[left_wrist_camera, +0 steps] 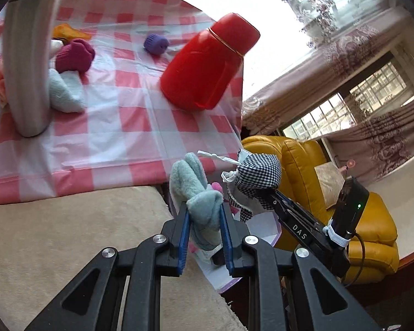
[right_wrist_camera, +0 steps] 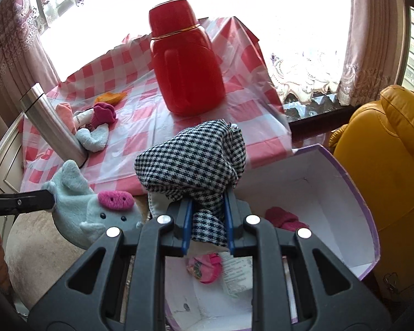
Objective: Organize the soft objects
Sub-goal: 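Carry the houndstooth cloth and plush elephant over the white box and release both, then move both tools back over the table toward the purple cap and grey pouch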
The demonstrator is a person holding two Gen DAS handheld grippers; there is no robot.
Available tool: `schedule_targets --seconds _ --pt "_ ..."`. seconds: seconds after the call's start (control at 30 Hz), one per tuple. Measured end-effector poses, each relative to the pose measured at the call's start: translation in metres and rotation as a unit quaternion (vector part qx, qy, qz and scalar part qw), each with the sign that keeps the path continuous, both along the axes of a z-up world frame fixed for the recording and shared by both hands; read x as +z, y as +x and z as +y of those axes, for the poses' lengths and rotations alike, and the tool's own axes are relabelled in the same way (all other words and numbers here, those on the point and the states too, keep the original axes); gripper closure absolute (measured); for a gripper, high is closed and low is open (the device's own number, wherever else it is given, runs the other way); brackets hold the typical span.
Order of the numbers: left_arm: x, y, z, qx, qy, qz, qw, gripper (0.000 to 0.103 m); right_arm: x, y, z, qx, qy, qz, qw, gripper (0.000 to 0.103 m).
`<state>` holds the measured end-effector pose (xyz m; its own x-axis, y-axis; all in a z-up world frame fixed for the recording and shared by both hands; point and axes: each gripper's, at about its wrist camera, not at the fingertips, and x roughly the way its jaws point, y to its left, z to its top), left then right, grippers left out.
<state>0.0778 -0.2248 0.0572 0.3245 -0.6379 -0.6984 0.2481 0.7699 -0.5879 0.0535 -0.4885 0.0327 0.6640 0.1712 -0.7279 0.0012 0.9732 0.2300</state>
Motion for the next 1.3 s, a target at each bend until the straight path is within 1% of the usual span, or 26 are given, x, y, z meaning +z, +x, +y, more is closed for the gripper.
schedule_targets --seconds 0.17,0.3,0.33,0.4,0.43,0.5,0.57,0.63,0.67,0.7,0.73,0.77,0.8,0.9,1.1,1.3 --pt "-0.015 -0.014 -0.039 -0.058 0.012 0.02 0.998 0.081 -0.009 -0.013 -0.035 -0.034 0.001 0.014 0.999 0.08" --pt "-0.028 -0.026 -0.066 -0.101 0.02 0.043 0.9938 0.08 -0.009 -0.019 -0.046 -0.043 0.0 0.016 0.999 0.08" --pt "-0.032 -0.028 -0.072 -0.113 0.024 0.049 0.9921 0.077 -0.009 -0.021 -0.048 -0.043 -0.002 0.017 0.999 0.08" --pt "-0.041 -0.031 -0.079 -0.127 0.035 0.062 0.9893 0.068 -0.01 -0.024 -0.051 -0.044 -0.005 0.02 0.999 0.08" --pt "-0.046 -0.031 -0.081 -0.13 0.043 0.069 0.9882 0.057 -0.011 -0.025 -0.052 -0.046 -0.007 0.023 0.999 0.08" --pt "-0.05 -0.032 -0.081 -0.129 0.051 0.07 0.9878 0.056 -0.014 -0.026 -0.057 -0.053 -0.008 0.029 0.998 0.08" --pt "-0.046 -0.034 -0.078 -0.129 0.056 0.062 0.9881 0.055 -0.018 -0.027 -0.062 -0.062 -0.012 0.037 0.997 0.08" --pt "-0.041 -0.033 -0.074 -0.121 0.063 0.052 0.9892 0.051 -0.021 -0.028 -0.067 -0.07 -0.018 0.045 0.996 0.075" --pt "-0.04 -0.033 -0.07 -0.117 0.063 0.05 0.9899 0.051 -0.022 -0.028 -0.069 -0.076 -0.023 0.049 0.996 0.074" --pt "-0.038 -0.031 -0.068 -0.112 0.061 0.05 0.9906 0.051 -0.023 -0.028 -0.073 -0.085 -0.027 0.054 0.995 0.068" --pt "-0.038 -0.03 -0.064 -0.107 0.058 0.049 0.9913 0.051 -0.024 -0.028 -0.076 -0.093 -0.027 0.057 0.994 0.057" --pt "-0.037 -0.03 -0.06 -0.102 0.057 0.049 0.992 0.051 -0.024 -0.029 -0.079 -0.1 -0.024 0.058 0.993 0.051" --pt "-0.037 -0.029 -0.056 -0.097 0.056 0.048 0.9926 0.051 -0.024 -0.029 -0.081 -0.106 -0.021 0.058 0.993 0.042" --pt "-0.035 -0.027 -0.049 -0.087 0.057 0.045 0.9936 0.051 -0.022 -0.028 -0.076 -0.099 -0.017 0.053 0.994 0.04" --pt "-0.033 -0.028 -0.032 -0.073 0.066 0.029 0.9947 0.051 -0.022 -0.021 -0.049 -0.058 -0.016 0.055 0.997 0.036" --pt "-0.028 -0.026 0.0 -0.039 0.064 0.015 0.9971 0.051 -0.021 -0.015 -0.021 -0.028 -0.022 0.056 0.998 0.035"
